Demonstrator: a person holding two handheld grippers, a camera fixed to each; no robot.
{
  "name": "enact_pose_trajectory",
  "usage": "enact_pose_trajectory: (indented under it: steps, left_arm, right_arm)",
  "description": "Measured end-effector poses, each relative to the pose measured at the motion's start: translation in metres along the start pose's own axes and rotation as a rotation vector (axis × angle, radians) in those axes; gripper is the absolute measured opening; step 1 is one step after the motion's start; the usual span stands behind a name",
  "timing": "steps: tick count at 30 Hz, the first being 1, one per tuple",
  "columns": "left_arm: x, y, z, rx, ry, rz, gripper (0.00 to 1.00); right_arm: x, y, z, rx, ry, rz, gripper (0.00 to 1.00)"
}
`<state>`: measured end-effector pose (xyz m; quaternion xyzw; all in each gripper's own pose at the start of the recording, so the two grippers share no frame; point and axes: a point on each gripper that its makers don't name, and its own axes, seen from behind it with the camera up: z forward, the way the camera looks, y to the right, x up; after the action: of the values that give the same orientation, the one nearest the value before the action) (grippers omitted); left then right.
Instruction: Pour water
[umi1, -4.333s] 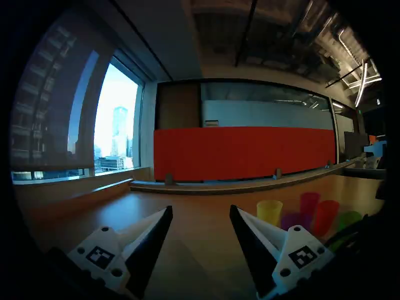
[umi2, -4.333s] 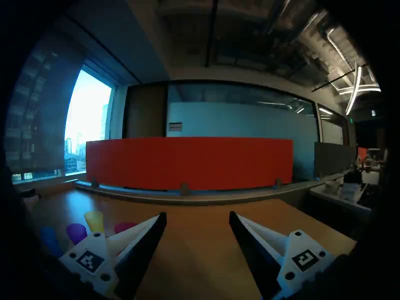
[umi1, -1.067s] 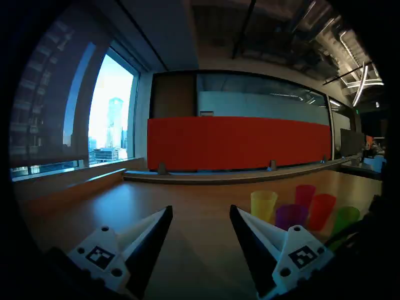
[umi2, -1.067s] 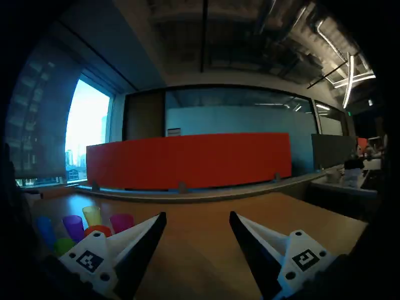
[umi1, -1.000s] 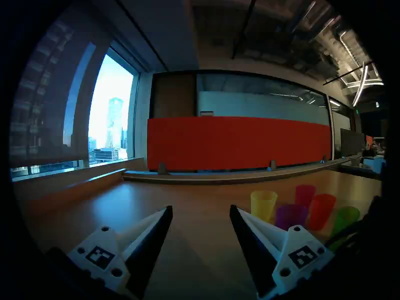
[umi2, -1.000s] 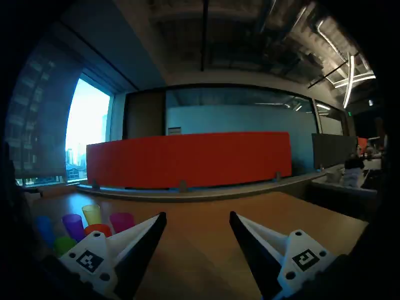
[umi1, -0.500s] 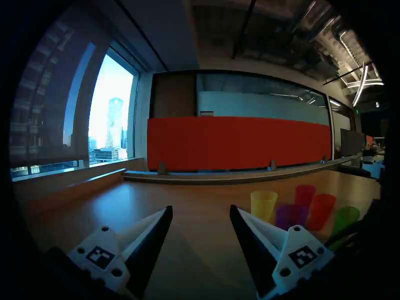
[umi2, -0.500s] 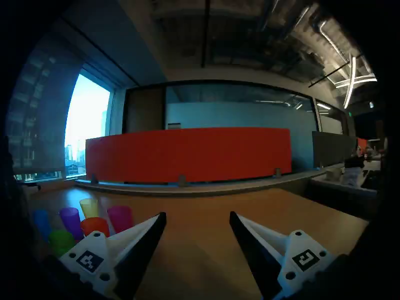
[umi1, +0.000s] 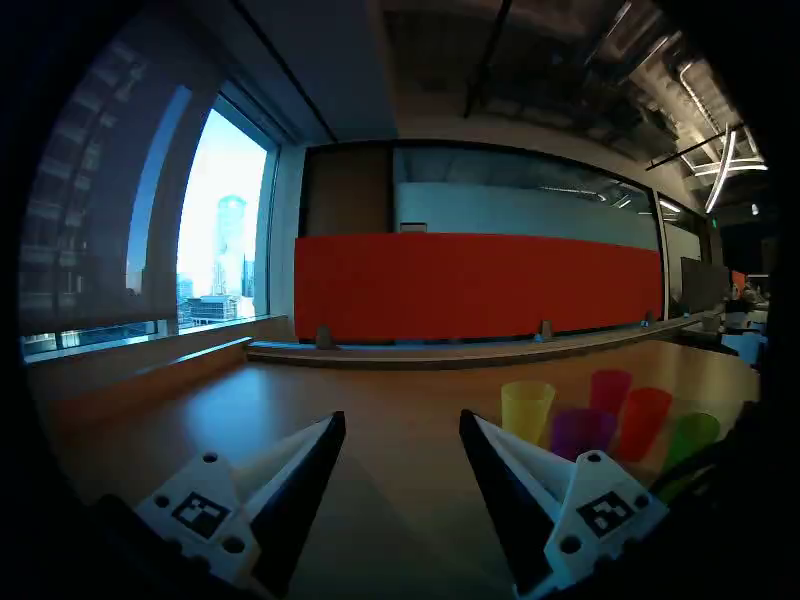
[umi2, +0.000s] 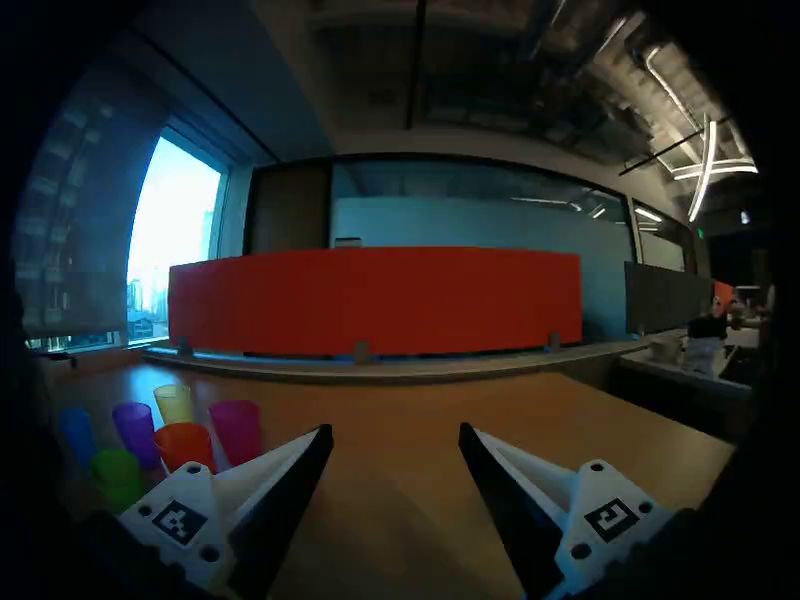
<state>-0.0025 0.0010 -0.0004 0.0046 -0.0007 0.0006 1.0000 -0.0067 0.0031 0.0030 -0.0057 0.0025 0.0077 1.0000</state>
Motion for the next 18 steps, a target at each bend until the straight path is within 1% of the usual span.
enact_pose_trajectory:
  steps: [18]
  left_arm:
    - [0.0001,-0.0008,-0.0002,0.000,0.000,0.000,0.84]
  right_arm:
    - [0.0002,0.0022,-0.0016,-0.005,-0.002,-0.012,0.98]
